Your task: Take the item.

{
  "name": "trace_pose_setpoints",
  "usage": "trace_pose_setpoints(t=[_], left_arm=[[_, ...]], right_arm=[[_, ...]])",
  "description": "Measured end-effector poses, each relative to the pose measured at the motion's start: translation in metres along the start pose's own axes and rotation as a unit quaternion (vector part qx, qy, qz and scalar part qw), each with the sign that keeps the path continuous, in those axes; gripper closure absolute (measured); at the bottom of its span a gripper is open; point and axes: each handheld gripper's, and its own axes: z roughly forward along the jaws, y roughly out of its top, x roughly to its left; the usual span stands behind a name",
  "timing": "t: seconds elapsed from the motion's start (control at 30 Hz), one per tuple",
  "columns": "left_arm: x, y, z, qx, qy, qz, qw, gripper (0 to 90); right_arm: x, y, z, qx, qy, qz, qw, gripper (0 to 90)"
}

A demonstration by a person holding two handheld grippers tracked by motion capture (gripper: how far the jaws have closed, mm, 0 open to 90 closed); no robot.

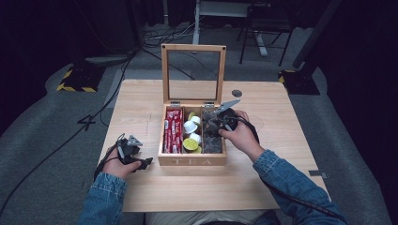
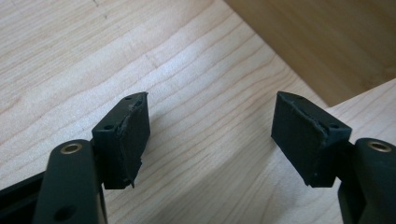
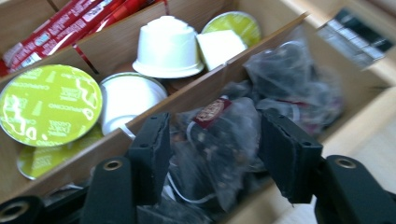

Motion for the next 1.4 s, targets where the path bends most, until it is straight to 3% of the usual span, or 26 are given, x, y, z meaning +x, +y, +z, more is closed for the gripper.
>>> trace_pose_setpoints(t=[0.13,0.4,0.63,0.7,0.8,0.87,0.93,1.4], left_arm=[[-0.001,0.000,0.001,-0.002,0.002,0.002,1.0000,27.4],[-0.002,-0.001,0.004,-0.012,0.006,0.010,0.9999,23.9],[-0.001,-0.001,0.005,-0.014,0.005,0.012,0.9998,22.5],[-0.001,-0.001,0.005,-0.015,0.005,0.013,0.9998,22.3],[-0.001,-0.001,0.005,-0.016,0.005,0.013,0.9998,22.3],[-0.001,-0.005,0.007,-0.036,0.008,0.012,0.9993,22.0],[0.000,-0.005,0.006,-0.038,0.006,0.006,0.9993,22.1],[0.000,-0.006,0.008,-0.046,0.008,0.007,0.9989,22.0]], right_arm=[[-0.002,-0.001,0.007,0.005,0.008,0.010,0.9999,46.5],[-0.006,0.000,0.011,-0.004,0.019,0.028,0.9994,59.3],[-0.012,-0.002,0.016,-0.009,0.038,0.062,0.9973,54.9],[-0.012,-0.002,0.018,-0.011,0.037,0.065,0.9972,60.3],[-0.012,-0.001,0.016,-0.017,0.034,0.061,0.9974,65.1],[-0.011,0.001,0.010,-0.021,0.031,0.052,0.9979,73.5],[-0.011,0.003,0.007,-0.029,0.026,0.043,0.9983,75.6],[-0.007,0.010,-0.013,-0.067,0.022,0.029,0.9971,75.9]])
